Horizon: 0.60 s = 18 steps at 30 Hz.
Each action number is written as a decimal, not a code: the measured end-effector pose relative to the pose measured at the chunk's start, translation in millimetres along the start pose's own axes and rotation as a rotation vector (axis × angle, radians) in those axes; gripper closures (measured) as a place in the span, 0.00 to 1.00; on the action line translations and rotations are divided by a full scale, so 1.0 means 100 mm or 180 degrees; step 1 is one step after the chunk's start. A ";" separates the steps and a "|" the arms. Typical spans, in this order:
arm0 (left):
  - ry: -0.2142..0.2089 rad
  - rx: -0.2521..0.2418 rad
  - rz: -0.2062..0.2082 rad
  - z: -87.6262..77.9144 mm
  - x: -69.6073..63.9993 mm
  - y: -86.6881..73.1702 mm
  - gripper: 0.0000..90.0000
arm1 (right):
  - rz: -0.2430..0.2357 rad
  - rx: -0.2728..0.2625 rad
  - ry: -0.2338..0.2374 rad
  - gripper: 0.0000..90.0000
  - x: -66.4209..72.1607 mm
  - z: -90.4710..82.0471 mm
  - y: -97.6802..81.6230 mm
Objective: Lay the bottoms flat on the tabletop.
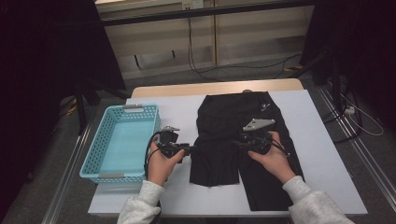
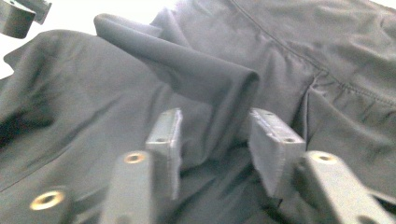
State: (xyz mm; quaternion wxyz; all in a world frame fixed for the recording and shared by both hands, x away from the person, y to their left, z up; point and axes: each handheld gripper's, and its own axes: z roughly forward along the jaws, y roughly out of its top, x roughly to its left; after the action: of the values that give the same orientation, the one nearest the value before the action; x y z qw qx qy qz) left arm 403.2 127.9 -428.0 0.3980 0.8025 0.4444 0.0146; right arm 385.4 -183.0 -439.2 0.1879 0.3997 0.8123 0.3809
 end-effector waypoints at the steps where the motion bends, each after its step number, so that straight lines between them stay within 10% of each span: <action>1: 0.0001 0.0011 0.0002 -0.02 -0.02 -0.02 0.62 | -0.0043 -0.0017 -0.0010 0.56 0.02 -0.02 0.00; 11: 0.0176 0.0246 0.0299 0.12 -0.15 -0.25 0.74 | -0.0074 -0.0017 0.0017 0.46 0.10 -0.13 -0.05; 18: 0.0121 0.0220 0.0153 0.18 -0.15 -0.22 0.98 | -0.0276 -0.0015 0.0098 0.47 0.23 -0.12 -0.04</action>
State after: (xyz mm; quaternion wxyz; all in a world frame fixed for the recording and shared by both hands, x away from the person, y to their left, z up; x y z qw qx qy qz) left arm 385.8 112.1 -450.1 0.3611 0.8257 0.4327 0.0240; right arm 362.0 -172.2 -434.3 0.1926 0.3578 0.8308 0.3804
